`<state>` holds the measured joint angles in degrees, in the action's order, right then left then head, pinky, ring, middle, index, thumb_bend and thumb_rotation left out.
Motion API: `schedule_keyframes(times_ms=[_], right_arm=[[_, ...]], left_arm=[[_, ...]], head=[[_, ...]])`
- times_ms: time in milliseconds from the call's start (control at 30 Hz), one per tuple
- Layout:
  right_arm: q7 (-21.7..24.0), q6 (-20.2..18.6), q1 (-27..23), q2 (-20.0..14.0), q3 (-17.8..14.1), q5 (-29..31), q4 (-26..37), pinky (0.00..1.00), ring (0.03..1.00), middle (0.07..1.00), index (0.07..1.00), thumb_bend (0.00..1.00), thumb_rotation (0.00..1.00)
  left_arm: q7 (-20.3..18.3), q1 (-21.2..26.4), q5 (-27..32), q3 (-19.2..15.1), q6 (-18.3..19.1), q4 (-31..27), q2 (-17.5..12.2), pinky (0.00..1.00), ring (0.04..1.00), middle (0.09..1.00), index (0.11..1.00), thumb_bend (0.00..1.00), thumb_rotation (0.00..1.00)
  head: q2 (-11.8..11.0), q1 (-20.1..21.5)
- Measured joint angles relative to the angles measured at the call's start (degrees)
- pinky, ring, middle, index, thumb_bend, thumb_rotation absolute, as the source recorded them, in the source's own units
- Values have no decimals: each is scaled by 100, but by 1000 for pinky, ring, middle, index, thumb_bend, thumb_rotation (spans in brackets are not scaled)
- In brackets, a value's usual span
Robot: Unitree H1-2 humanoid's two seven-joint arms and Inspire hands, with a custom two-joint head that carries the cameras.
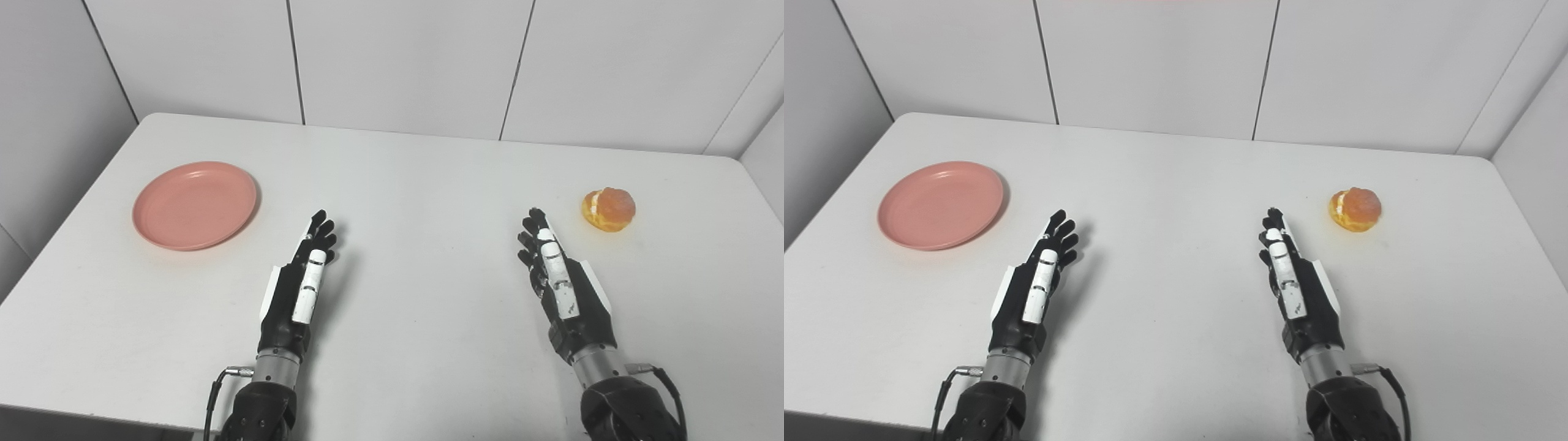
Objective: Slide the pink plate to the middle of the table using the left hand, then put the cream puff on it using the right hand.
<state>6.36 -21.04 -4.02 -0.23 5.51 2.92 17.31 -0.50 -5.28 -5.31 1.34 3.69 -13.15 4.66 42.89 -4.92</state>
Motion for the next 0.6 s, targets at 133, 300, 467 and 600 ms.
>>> schedule_keyframes(times_ms=[133, 300, 467, 600], right_arm=[[2, 0, 1, -1, 7, -7, 0, 1000, 1000, 1000, 1000, 359, 1000], [44, 6, 33, -32, -28, 43, -37, 1000, 1000, 1000, 1000, 361, 1000], [164, 156, 143, -190, -182, 213, -162, 1000, 1000, 1000, 1000, 335, 1000], [244, 430, 150, -321, -326, 375, -421, 1000, 1000, 1000, 1000, 329, 1000]], left_arm=[[0, -4, -12, 5, 0, 0, 0, 929, 935, 951, 936, 480, 1000], [14, -18, -138, 97, -14, 37, 10, 932, 939, 944, 930, 469, 1000], [167, -37, -514, 377, -94, 278, 89, 928, 927, 926, 918, 455, 1000], [402, -55, -625, 471, -273, 437, 209, 882, 913, 919, 906, 453, 1000]], head=[[-192, -236], [-631, -1052], [-1088, -1694], [-1450, -2092]])
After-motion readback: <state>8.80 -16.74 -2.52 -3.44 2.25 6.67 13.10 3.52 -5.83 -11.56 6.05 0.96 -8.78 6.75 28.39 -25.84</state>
